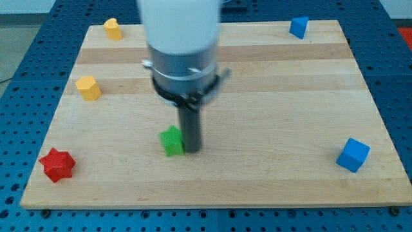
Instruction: Place the green star below the red circle
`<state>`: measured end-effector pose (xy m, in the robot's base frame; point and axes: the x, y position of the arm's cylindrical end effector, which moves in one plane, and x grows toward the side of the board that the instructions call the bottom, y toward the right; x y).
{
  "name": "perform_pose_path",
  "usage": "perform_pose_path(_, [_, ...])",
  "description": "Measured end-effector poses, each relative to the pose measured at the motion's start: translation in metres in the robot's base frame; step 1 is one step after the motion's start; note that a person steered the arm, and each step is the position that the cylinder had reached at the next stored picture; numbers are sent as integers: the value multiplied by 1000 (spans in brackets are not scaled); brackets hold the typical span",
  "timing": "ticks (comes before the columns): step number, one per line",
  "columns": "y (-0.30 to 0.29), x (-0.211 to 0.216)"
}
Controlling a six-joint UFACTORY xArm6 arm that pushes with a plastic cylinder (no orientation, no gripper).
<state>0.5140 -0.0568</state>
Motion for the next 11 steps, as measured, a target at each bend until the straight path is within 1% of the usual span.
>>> perform_pose_path(1, [-1,-6])
perform_pose_path(2, [20,30])
perform_pose_path(3, [-6,61])
perform_pose_path(4, [-63,52])
perform_pose_path(5, [-59,5])
perform_pose_path(6, [-7,-33])
perform_pose_path(7, [-2,-34])
perform_pose_path(8, [1,7])
perform_pose_path(9, [40,5])
perform_pose_path(10, [33,-26])
perform_pose_path(11, [24,-43])
